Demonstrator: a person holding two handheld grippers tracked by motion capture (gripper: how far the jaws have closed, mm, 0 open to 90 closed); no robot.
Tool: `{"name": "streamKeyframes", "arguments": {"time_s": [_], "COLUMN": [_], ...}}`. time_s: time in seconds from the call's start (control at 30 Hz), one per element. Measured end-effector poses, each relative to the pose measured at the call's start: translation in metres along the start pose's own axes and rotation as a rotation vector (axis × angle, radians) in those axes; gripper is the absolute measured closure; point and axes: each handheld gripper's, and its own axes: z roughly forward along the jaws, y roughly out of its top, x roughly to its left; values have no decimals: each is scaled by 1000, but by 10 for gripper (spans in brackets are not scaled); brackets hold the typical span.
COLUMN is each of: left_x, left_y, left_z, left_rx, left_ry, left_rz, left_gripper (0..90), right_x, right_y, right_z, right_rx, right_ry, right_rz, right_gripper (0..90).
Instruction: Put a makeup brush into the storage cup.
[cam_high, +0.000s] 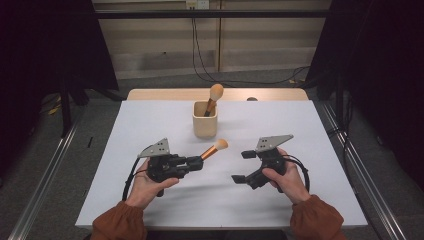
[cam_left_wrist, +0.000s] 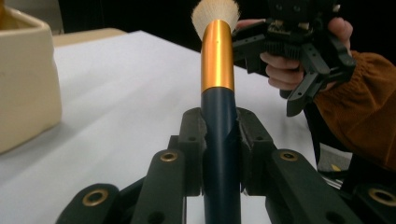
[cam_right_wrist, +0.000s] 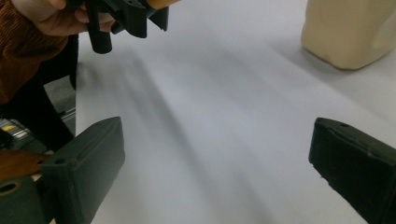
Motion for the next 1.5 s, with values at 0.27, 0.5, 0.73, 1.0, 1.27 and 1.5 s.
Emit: {"name": "streamKeyframes", "arguments": {"time_s": [0.27, 0.5, 0.73, 1.0, 1.27, 1.5], "left_x": [-2, -4, -6, -11, -16, -18], "left_y": [1, 3, 5, 10, 17, 26], "left_z": [-1, 0, -2, 2, 9, 13], "left_rx": [-41, -63, -86, -102, -121, -158], "left_ry": [4, -6, -5, -19, -43, -57], "left_rz": [39, 42, 41, 40, 52, 59], "left_gripper": [746, 746, 746, 746, 746, 746], "right_x": [11, 13, 17, 19, 21, 23], "right_y": [-4, -6, -5, -4, 4, 12], "right_z": [4, 8, 11, 9, 6, 5], "right_rx": [-109, -173, -229, -367, -457, -510], "right_ry": [-41, -10, 17, 20, 41, 71], "right_rz": [-38, -37, -41, -27, 2, -11], "right_gripper": [32, 34, 33, 25, 22, 9]}}
